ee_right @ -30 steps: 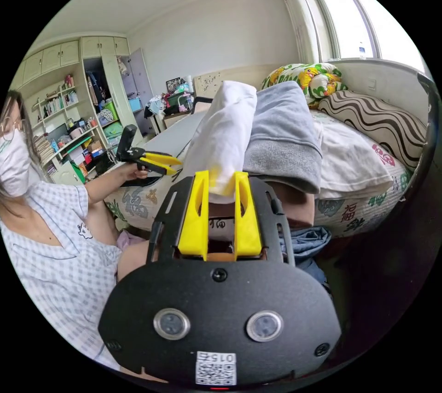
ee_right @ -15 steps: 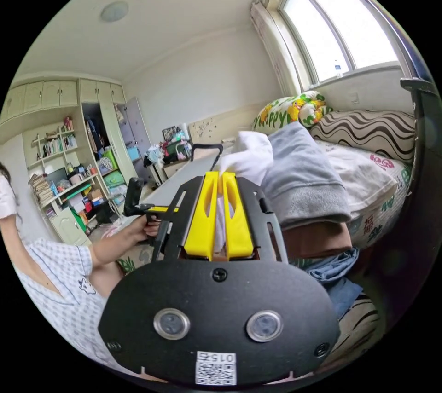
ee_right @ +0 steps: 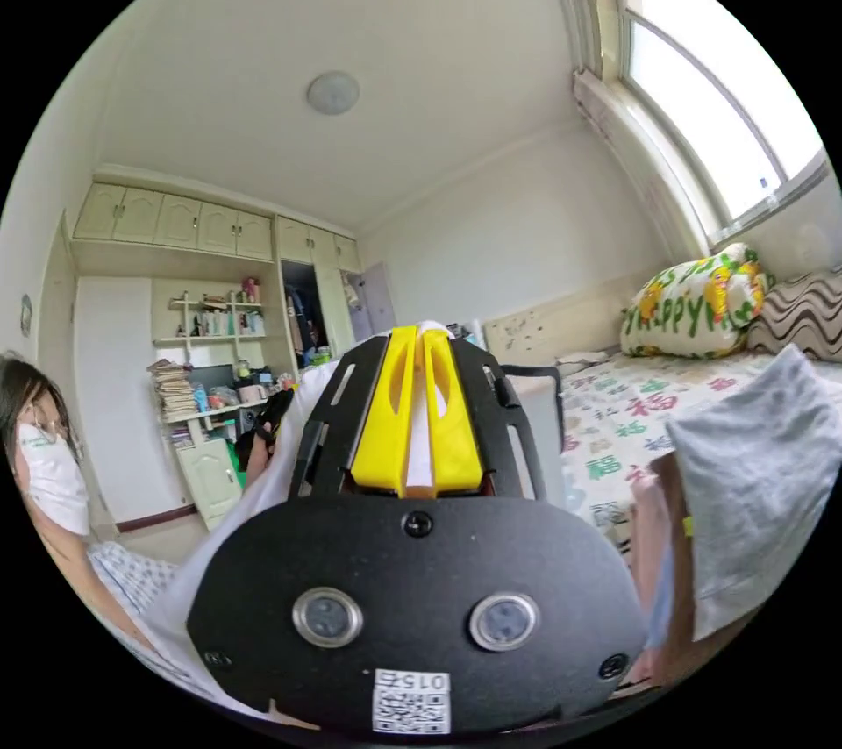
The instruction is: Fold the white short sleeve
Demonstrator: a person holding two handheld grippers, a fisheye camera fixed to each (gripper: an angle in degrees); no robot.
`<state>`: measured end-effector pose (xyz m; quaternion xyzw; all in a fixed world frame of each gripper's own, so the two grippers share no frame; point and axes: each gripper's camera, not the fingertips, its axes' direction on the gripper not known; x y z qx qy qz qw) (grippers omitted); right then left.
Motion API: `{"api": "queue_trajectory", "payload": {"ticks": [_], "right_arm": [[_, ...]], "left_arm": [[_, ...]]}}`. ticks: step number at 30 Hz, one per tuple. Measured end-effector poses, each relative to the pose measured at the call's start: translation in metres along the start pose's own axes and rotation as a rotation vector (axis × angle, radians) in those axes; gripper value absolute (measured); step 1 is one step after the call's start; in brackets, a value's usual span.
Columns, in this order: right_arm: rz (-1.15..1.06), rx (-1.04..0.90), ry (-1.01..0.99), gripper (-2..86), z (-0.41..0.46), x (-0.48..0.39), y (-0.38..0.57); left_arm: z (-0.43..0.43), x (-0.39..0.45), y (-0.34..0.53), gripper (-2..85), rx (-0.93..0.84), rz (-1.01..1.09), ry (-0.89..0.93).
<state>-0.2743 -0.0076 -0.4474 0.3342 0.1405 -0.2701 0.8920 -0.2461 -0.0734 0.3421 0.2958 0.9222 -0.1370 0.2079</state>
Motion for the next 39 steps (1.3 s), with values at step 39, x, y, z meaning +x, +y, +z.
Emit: {"api": "queue_trajectory", "payload": {"ticks": [39], "right_arm": [[-0.106, -0.939, 0.316, 2.3, 0.359, 0.087, 0.249]], "left_arm": [[0.223, -0.215, 0.093, 4.6, -1.188, -0.015, -0.308]]}}
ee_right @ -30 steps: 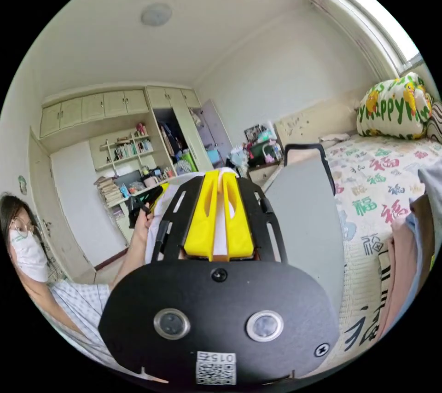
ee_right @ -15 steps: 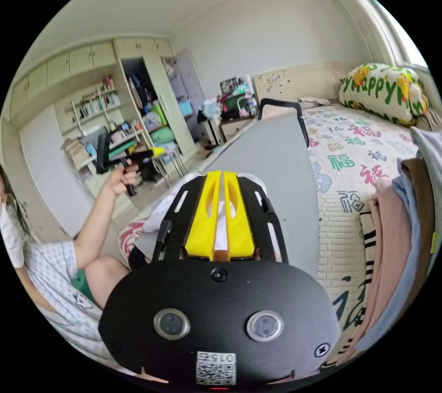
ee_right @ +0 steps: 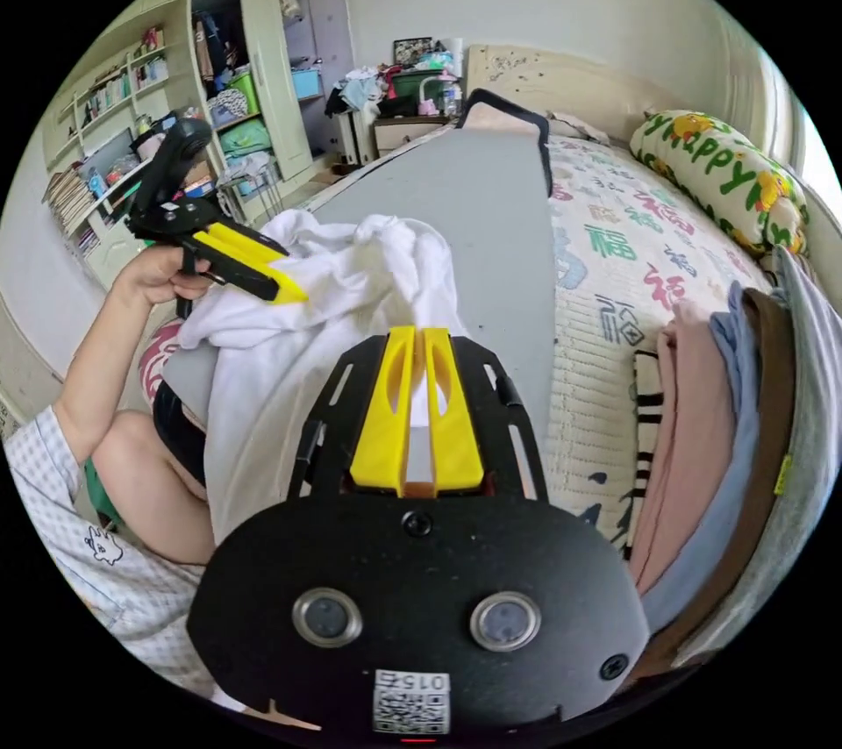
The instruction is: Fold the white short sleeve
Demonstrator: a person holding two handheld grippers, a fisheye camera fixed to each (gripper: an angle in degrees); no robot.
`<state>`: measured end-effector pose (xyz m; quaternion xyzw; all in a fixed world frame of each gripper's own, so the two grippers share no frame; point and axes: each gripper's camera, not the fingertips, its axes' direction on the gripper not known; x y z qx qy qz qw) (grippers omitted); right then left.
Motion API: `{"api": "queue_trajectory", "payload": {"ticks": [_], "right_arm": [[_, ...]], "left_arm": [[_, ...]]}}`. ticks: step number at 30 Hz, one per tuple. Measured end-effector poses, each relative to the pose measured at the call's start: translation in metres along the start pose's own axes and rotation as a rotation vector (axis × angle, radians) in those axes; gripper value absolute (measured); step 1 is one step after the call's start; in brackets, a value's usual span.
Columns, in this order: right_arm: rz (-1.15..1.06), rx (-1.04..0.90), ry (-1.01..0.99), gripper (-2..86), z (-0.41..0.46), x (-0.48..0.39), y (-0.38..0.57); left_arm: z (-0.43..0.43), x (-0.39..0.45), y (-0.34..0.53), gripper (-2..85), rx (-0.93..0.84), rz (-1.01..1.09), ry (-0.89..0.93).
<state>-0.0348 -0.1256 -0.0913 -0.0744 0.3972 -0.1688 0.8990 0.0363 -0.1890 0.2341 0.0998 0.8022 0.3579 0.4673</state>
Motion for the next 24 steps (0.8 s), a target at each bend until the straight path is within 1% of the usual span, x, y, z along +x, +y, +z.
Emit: {"api": "queue_trajectory", "payload": {"ticks": [3, 5, 7, 8, 9, 10, 12, 15, 17, 18, 19, 20, 21, 23, 24], "right_arm": [[0.127, 0.081, 0.006, 1.2, -0.012, 0.03, 0.008], [0.236, 0.153, 0.019, 0.8, -0.025, 0.054, 0.018], [0.312, 0.223, 0.077, 0.9, -0.038, 0.067, 0.027], [0.354, 0.274, 0.107, 1.1, -0.047, 0.074, 0.033], [0.368, 0.302, 0.104, 1.3, -0.051, 0.077, 0.037], [0.394, 0.343, 0.071, 1.7, -0.057, 0.082, 0.041], [0.386, 0.319, 0.048, 2.7, -0.055, 0.082, 0.04], [0.348, 0.264, 0.146, 5.7, -0.047, 0.069, 0.033], [0.319, 0.271, 0.227, 7.3, -0.049, 0.056, 0.027], [0.312, 0.28, 0.235, 7.4, -0.051, 0.053, 0.027], [0.304, 0.301, 0.234, 7.3, -0.054, 0.048, 0.026], [0.278, 0.324, 0.198, 6.9, -0.056, 0.043, 0.025], [0.254, 0.333, 0.166, 6.5, -0.056, 0.04, 0.024], [0.127, 0.328, -0.004, 5.9, -0.049, 0.023, 0.017], [0.097, 0.317, -0.044, 5.9, -0.045, 0.018, 0.014]], "left_arm": [[-0.045, -0.008, 0.009, 3.1, 0.145, -0.012, -0.03], [-0.091, -0.013, 0.026, 2.4, 0.326, -0.015, -0.041], [-0.121, -0.017, 0.041, 2.2, 0.447, -0.02, -0.039], [-0.135, -0.017, 0.049, 2.1, 0.501, 0.007, -0.011], [-0.138, -0.017, 0.05, 2.0, 0.517, 0.029, 0.016], [-0.141, -0.015, 0.05, 1.9, 0.521, 0.075, 0.085], [-0.135, -0.01, 0.043, 1.7, 0.486, 0.113, 0.12], [-0.107, 0.006, 0.024, 1.6, 0.335, 0.24, 0.149], [-0.068, 0.021, 0.011, 1.4, 0.117, 0.369, 0.248], [-0.058, 0.026, 0.009, 1.4, 0.067, 0.405, 0.265], [-0.038, 0.037, 0.007, 1.4, -0.021, 0.471, 0.28], [-0.021, 0.049, 0.003, 1.4, -0.1, 0.53, 0.282], [-0.015, 0.056, 0.0, 1.3, -0.134, 0.555, 0.283], [0.006, 0.082, -0.014, 1.3, -0.23, 0.633, 0.29], [0.01, 0.089, -0.018, 1.3, -0.244, 0.652, 0.288]]}}
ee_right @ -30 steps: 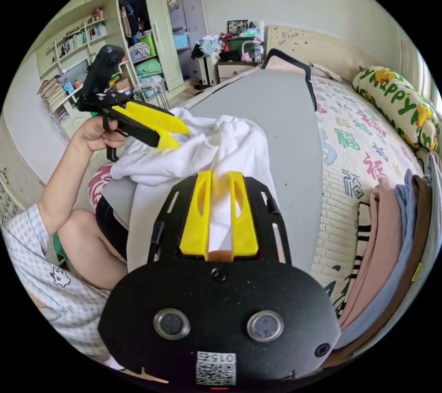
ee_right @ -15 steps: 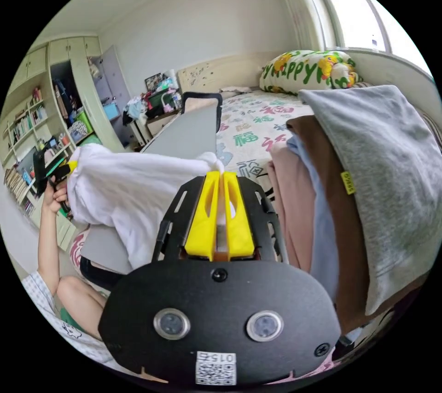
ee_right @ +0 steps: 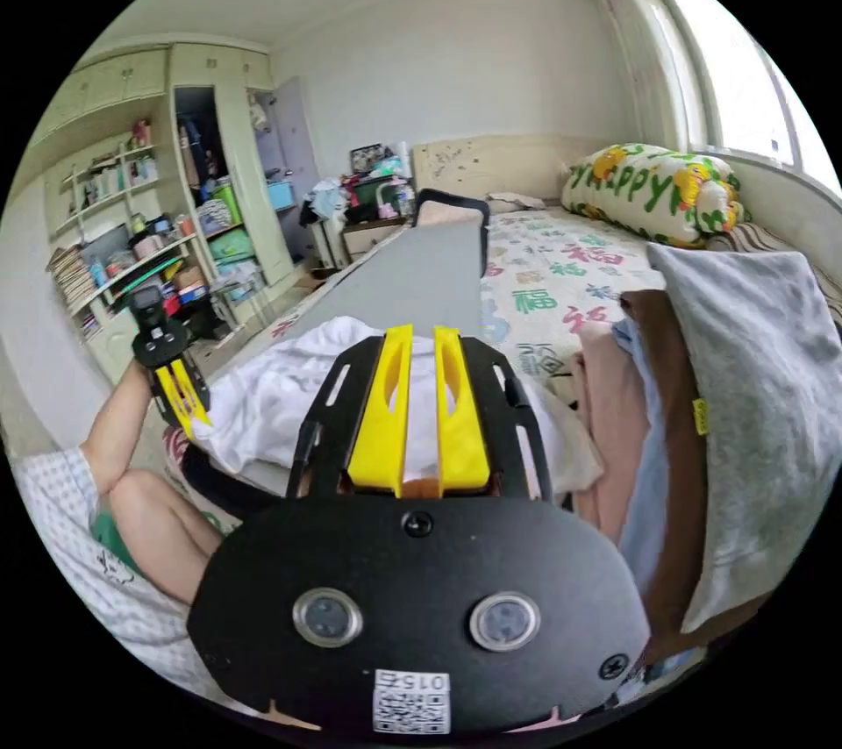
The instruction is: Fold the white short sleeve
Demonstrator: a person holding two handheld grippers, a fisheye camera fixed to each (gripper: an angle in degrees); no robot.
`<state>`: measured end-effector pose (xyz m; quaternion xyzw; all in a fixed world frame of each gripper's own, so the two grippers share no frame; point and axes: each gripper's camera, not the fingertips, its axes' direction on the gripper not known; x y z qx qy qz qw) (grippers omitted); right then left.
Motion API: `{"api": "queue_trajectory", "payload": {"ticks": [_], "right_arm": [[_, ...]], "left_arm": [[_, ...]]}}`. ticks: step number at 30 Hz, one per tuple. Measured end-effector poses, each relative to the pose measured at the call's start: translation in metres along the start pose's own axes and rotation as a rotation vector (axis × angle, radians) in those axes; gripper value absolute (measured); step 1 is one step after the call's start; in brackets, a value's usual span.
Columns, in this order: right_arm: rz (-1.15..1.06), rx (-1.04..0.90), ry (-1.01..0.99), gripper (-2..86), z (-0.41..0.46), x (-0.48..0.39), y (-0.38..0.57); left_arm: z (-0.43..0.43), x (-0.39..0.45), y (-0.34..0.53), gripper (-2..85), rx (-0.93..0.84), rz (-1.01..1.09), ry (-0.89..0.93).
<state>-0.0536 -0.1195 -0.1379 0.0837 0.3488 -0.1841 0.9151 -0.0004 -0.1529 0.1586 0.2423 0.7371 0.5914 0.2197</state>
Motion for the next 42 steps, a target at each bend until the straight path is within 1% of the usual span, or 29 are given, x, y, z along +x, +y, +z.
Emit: {"api": "queue_trajectory", "payload": {"ticks": [2, 3, 5, 6, 7, 8, 9, 10, 11, 13, 14, 18, 20, 22, 24, 27, 29, 30, 32, 36, 38, 40, 41, 42], "right_arm": [[-0.054, -0.066, -0.15, 7.4, 0.02, -0.024, -0.006], [-0.069, -0.085, -0.191, 7.8, 0.025, -0.03, -0.007], [-0.135, -0.188, -0.405, 8.7, 0.045, -0.058, -0.011], [-0.149, -0.216, -0.471, 8.9, 0.051, -0.065, -0.011], [-0.178, -0.291, -0.585, 9.4, 0.064, -0.078, -0.009], [-0.212, -0.37, -0.629, 10.1, 0.078, -0.092, -0.006], [-0.238, -0.409, -0.616, 10.5, 0.084, -0.1, -0.003], [-0.298, -0.47, -0.536, 10.1, 0.097, -0.113, 0.005], [-0.357, -0.517, -0.421, 8.6, 0.107, -0.124, 0.013], [-0.417, -0.554, -0.316, 4.1, 0.115, -0.132, 0.022], [-0.433, -0.56, -0.322, 0.7, 0.113, -0.133, 0.023], [-0.427, -0.523, -0.457, -0.6, 0.088, -0.117, 0.024], [-0.458, -0.544, -0.513, -0.7, 0.068, -0.108, 0.034], [-0.486, -0.544, -0.517, -0.7, 0.056, -0.104, 0.046], [-0.462, -0.546, -0.506, -0.4, 0.048, -0.098, 0.066], [-0.4, -0.533, -0.471, 1.1, 0.04, -0.089, 0.099], [-0.327, -0.525, -0.372, 3.9, 0.037, -0.083, 0.106], [-0.321, -0.515, -0.354, 4.6, 0.036, -0.083, 0.106], [-0.312, -0.439, -0.299, 7.3, 0.027, -0.085, 0.102], [-0.282, -0.355, -0.288, 8.6, 0.017, -0.085, 0.102], [-0.187, -0.269, -0.298, 7.6, 0.016, -0.075, 0.103], [-0.142, -0.265, -0.328, 5.2, 0.018, -0.069, 0.103], [-0.148, -0.275, -0.341, 2.9, 0.017, -0.067, 0.105], [-0.155, -0.274, -0.342, 2.5, 0.014, -0.066, 0.107]], "left_arm": [[0.015, 0.004, -0.025, 1.2, -0.054, 0.058, 0.002], [0.019, 0.004, -0.03, 1.2, -0.066, 0.068, 0.008], [0.032, -0.002, -0.048, 1.2, -0.096, 0.083, 0.043], [0.035, -0.003, -0.051, 1.2, -0.101, 0.086, 0.052], [0.04, -0.005, -0.058, 1.1, -0.111, 0.094, 0.066], [0.044, -0.006, -0.062, 1.1, -0.12, 0.102, 0.073], [0.045, -0.006, -0.064, 1.1, -0.123, 0.106, 0.074], [0.046, -0.007, -0.067, 1.1, -0.125, 0.115, 0.071], [0.044, -0.008, -0.069, 1.1, -0.122, 0.12, 0.067], [0.039, -0.01, -0.07, 1.1, -0.113, 0.114, 0.053], [0.033, -0.009, -0.069, 1.1, -0.103, 0.117, 0.039], [0.011, -0.002, -0.058, 1.1, -0.058, 0.138, -0.048], [-0.006, -0.002, -0.045, 1.1, 0.025, 0.125, -0.126], [-0.015, -0.007, -0.037, 1.1, 0.086, 0.103, -0.131], [-0.015, -0.012, -0.035, 0.9, 0.104, 0.088, -0.13], [-0.002, -0.018, -0.038, 0.8, 0.074, 0.097, -0.125], [0.011, -0.027, -0.05, 0.8, 0.057, 0.083, -0.112], [0.015, -0.029, -0.054, 0.8, 0.054, 0.082, -0.105], [0.038, -0.037, -0.072, 0.7, 0.026, 0.084, -0.071], [0.08, -0.047, -0.094, 0.6, -0.087, 0.071, -0.03], [0.099, -0.048, -0.102, 0.6, -0.115, 0.087, 0.006], [0.104, -0.047, -0.105, 0.6, -0.12, 0.096, 0.011], [0.107, -0.044, -0.105, 0.7, -0.131, 0.108, 0.003], [0.108, -0.042, -0.104, 0.7, -0.132, 0.115, -0.002]]}}
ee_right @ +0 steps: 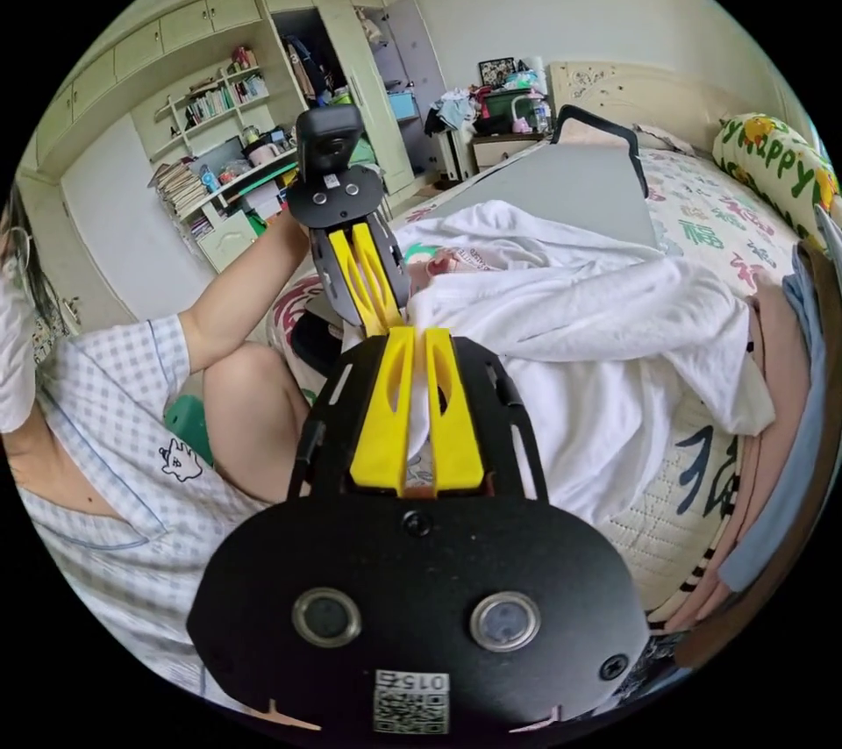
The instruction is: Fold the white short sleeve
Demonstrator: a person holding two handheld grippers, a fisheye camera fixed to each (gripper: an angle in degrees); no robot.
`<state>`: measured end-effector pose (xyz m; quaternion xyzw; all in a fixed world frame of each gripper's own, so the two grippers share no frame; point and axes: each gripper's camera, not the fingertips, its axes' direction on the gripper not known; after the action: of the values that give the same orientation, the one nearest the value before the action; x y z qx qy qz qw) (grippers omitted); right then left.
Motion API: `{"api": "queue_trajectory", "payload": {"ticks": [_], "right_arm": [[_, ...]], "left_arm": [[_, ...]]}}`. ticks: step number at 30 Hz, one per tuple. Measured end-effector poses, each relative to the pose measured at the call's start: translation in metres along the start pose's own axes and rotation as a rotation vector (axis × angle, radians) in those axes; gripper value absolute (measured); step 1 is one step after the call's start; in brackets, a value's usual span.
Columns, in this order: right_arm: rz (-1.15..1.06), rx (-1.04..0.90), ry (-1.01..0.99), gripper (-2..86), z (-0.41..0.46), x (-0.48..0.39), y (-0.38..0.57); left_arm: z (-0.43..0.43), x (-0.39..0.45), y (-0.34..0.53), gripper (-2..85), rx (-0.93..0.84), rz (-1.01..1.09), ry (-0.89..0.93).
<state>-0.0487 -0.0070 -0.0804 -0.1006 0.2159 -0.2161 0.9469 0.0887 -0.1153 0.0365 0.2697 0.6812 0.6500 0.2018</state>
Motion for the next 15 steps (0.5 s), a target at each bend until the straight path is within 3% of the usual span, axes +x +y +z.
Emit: {"api": "queue_trajectory", "payload": {"ticks": [5, 9, 12, 15], "right_arm": [[-0.125, 0.011, 0.146, 0.4, -0.032, -0.022, 0.028], [-0.083, 0.068, -0.048, 0.1, -0.041, -0.021, 0.07], [-0.095, 0.047, -0.069, -0.1, -0.052, -0.018, 0.079], [-0.075, 0.032, -0.11, -0.1, -0.059, -0.011, 0.087]], "left_arm": [[-0.013, 0.011, 0.024, 1.4, 0.097, -0.021, -0.018], [-0.022, 0.009, 0.049, 3.7, 0.262, -0.073, -0.034], [-0.034, 0.0, 0.072, 6.6, 0.519, -0.108, -0.016], [-0.029, -0.022, 0.085, 6.7, 0.66, -0.334, -0.04]]}}
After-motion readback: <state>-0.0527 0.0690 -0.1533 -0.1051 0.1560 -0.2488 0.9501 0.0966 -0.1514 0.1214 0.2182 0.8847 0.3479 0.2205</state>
